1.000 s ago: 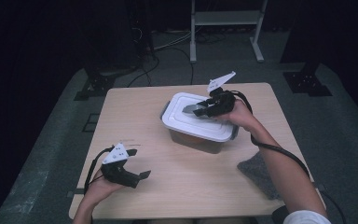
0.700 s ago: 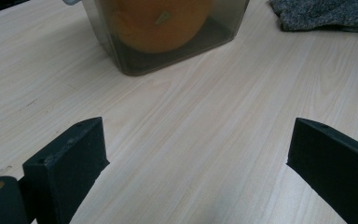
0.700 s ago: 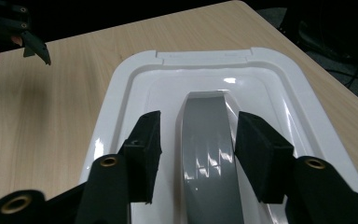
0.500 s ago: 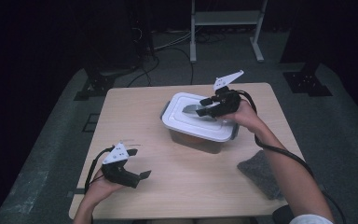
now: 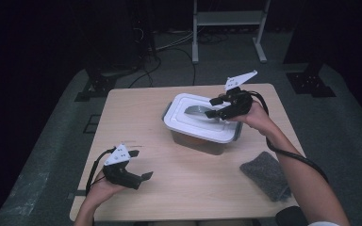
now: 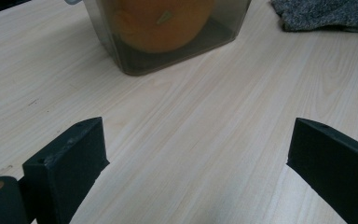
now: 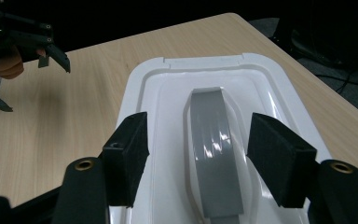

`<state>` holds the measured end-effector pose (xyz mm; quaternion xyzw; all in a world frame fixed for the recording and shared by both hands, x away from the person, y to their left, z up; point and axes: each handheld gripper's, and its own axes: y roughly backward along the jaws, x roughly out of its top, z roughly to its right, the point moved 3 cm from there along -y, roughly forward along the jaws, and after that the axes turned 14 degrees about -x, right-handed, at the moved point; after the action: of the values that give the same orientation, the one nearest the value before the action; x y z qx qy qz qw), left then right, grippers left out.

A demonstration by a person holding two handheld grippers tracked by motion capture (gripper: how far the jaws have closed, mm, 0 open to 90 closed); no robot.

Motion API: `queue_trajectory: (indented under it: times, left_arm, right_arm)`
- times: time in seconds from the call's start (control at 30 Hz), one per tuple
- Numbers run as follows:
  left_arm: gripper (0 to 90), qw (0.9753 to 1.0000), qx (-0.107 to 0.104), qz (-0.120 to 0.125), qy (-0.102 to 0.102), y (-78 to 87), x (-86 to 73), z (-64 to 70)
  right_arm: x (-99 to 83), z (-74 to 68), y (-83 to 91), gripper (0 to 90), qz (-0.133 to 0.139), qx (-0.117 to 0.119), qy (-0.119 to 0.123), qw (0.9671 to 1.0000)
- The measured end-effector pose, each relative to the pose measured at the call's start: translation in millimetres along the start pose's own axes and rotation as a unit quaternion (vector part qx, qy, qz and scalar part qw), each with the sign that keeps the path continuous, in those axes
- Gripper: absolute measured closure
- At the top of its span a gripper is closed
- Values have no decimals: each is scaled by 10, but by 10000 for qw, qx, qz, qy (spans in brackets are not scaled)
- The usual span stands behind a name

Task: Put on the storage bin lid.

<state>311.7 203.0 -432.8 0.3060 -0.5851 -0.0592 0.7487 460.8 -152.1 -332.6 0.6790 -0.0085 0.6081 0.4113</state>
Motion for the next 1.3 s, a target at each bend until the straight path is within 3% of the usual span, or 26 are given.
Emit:
queue_trajectory:
  times: [0.47,1.3]
  left_arm:
    - [34,10000,-23,-46,-1,-19,-3,2]
    - [33,10000,-6,-41,-3,-28,-4,19]
  right_arm:
    - [-131,99,306,335,52,-197,-121,9997]
    - [-447,163,687,303,3,-440,-322,9985]
